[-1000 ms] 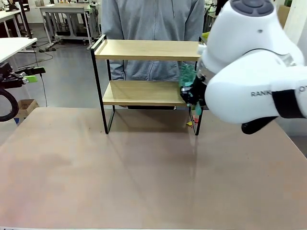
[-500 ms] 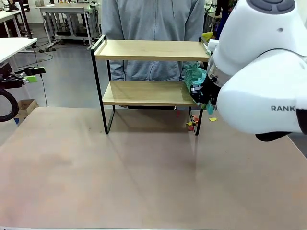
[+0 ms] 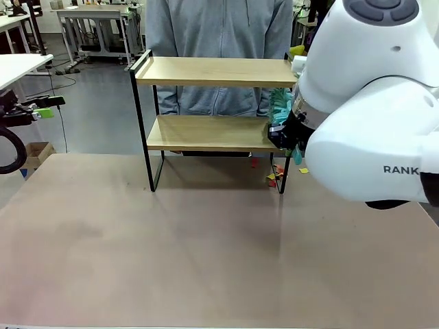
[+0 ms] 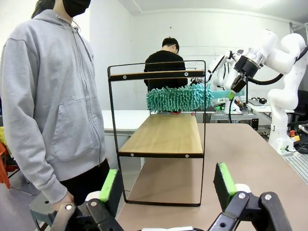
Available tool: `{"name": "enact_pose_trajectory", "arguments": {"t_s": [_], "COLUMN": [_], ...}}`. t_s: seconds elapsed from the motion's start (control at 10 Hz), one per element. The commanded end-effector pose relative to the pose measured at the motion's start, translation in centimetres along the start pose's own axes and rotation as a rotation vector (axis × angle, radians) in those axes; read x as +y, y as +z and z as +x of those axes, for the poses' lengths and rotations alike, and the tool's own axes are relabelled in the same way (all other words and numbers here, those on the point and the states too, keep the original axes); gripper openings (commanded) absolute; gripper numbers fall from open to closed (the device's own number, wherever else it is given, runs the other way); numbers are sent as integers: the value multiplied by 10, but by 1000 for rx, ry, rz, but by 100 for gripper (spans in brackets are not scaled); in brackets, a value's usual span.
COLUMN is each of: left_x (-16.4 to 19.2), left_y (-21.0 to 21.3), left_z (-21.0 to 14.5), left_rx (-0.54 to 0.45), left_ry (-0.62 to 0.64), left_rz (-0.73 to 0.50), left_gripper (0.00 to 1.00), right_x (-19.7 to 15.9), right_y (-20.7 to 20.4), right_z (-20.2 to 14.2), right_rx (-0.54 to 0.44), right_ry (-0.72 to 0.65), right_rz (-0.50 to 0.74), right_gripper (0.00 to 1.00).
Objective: Clean the shelf.
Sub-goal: Clean the specific section of the Shelf indicated by the human with the Duster.
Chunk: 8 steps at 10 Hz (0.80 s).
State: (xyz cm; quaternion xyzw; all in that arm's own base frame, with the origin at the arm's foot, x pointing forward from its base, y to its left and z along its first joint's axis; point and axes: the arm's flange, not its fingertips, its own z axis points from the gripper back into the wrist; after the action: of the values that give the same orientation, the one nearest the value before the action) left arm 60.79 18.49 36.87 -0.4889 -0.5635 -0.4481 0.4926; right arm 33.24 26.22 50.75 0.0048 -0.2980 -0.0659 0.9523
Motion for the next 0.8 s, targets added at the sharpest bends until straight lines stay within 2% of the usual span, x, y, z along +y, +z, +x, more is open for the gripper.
{"name": "enact_pose_trajectory", "arguments": {"t_s": [0.0, 0.2, 0.5, 0.7], "left_x": [-2, -2, -2, -2], "left_y": [-1, -1, -1, -1], "left_z": [3, 3, 3, 3], "left_rx": [4, 4, 4, 4], "left_ry": [-6, -6, -6, -6], "left_rz": [-5, -5, -5, -5], "left_gripper": [100, 100, 100, 100], "right_x": [-2, -15, -33, -52], "right_y": [15, 35, 51, 62], "right_z": [-2, 0, -1, 1], "right_rx": [-8, 4, 65, 173], "right_ry": [44, 104, 179, 284], "right_rz": [93, 202, 283, 401], "right_gripper": [13, 13, 13, 13]}}
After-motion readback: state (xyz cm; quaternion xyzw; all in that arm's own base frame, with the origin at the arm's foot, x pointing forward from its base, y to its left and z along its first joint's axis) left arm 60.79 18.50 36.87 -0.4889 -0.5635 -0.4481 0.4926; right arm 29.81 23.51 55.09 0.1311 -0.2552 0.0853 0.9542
